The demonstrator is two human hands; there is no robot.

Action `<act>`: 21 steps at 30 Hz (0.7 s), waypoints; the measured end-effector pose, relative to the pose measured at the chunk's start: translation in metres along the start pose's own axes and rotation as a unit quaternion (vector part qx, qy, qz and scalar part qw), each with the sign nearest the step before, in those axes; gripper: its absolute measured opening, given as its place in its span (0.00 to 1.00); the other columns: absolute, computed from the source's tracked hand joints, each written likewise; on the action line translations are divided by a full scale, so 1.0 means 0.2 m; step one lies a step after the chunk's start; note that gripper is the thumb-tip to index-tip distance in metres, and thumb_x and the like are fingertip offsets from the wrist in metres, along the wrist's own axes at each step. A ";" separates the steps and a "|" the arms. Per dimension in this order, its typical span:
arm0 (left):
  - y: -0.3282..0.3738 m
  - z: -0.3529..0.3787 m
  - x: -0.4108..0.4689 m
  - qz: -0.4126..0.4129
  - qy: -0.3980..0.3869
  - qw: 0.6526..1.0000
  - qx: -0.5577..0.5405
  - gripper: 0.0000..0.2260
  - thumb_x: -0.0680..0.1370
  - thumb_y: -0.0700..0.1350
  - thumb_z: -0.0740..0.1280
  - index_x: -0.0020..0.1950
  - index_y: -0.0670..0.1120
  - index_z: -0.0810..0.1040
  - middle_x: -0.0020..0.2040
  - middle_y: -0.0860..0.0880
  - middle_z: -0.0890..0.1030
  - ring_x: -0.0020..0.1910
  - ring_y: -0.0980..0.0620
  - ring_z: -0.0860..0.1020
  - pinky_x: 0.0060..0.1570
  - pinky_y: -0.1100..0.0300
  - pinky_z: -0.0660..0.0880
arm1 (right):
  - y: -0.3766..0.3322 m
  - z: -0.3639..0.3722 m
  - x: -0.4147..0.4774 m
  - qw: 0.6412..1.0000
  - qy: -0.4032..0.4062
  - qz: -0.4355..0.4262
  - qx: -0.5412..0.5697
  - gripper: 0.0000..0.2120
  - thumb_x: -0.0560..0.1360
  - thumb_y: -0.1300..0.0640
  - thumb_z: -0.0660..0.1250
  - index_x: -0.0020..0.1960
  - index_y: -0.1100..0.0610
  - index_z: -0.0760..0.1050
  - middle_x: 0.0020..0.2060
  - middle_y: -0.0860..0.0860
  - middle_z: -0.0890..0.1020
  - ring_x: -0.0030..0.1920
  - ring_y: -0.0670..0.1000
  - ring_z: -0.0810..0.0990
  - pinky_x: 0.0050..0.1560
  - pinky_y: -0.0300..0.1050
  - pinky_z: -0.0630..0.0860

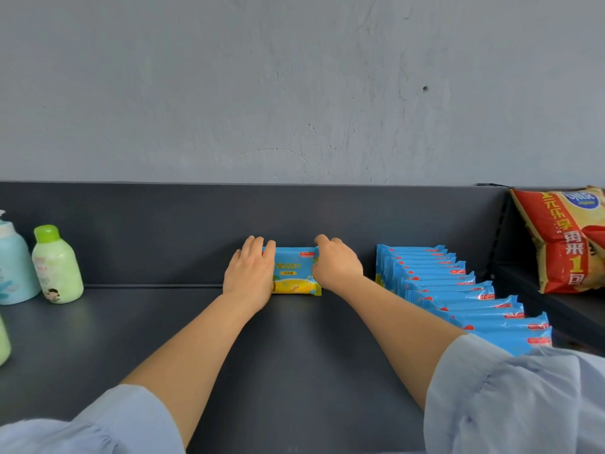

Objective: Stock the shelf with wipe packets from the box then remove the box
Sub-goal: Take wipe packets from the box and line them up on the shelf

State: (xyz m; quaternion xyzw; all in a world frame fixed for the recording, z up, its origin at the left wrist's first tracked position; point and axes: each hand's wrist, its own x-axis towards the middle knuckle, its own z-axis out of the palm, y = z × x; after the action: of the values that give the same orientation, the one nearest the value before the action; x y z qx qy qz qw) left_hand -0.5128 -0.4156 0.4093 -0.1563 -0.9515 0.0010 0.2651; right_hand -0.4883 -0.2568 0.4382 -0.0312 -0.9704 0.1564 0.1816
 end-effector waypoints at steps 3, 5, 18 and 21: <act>0.00 -0.05 -0.03 -0.001 -0.005 1.000 0.010 0.34 0.75 0.40 0.69 0.76 0.43 0.55 0.74 0.44 0.61 0.75 0.45 0.55 0.71 0.52 0.62 | 0.00 -0.03 -0.05 1.000 -0.003 -0.012 -0.010 0.23 0.74 0.61 0.67 0.66 0.55 0.65 0.57 0.55 0.73 0.54 0.53 0.75 0.44 0.45 0.77; 0.01 -0.09 -0.06 -0.004 -0.012 1.000 0.015 0.33 0.75 0.41 0.70 0.75 0.43 0.56 0.72 0.45 0.64 0.74 0.46 0.59 0.68 0.54 0.65 | -0.01 -0.05 -0.08 1.000 -0.008 -0.024 -0.018 0.23 0.74 0.60 0.68 0.67 0.55 0.65 0.57 0.55 0.73 0.55 0.54 0.74 0.42 0.45 0.73; 0.17 -0.49 -0.52 -0.071 -0.047 0.994 0.069 0.26 0.76 0.44 0.69 0.71 0.45 0.62 0.67 0.47 0.69 0.67 0.48 0.67 0.57 0.54 0.72 | -0.03 -0.24 -0.52 0.988 -0.035 -0.134 -0.061 0.22 0.76 0.60 0.64 0.69 0.57 0.65 0.61 0.56 0.71 0.60 0.55 0.71 0.46 0.47 0.71; 0.24 -0.60 -0.69 -0.094 -0.050 0.992 0.073 0.22 0.76 0.43 0.69 0.67 0.45 0.65 0.64 0.47 0.71 0.64 0.48 0.69 0.53 0.54 0.72 | -0.02 -0.29 -0.68 0.984 -0.040 -0.164 -0.057 0.19 0.76 0.60 0.63 0.66 0.57 0.66 0.59 0.56 0.72 0.58 0.55 0.71 0.44 0.47 0.69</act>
State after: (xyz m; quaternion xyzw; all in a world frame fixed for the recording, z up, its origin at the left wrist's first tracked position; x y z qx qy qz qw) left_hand -0.3261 -0.4208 0.4388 -0.0466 -0.9713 0.0532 0.2272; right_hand -0.3409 -0.2594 0.4448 0.1243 -0.9762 0.0698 0.1634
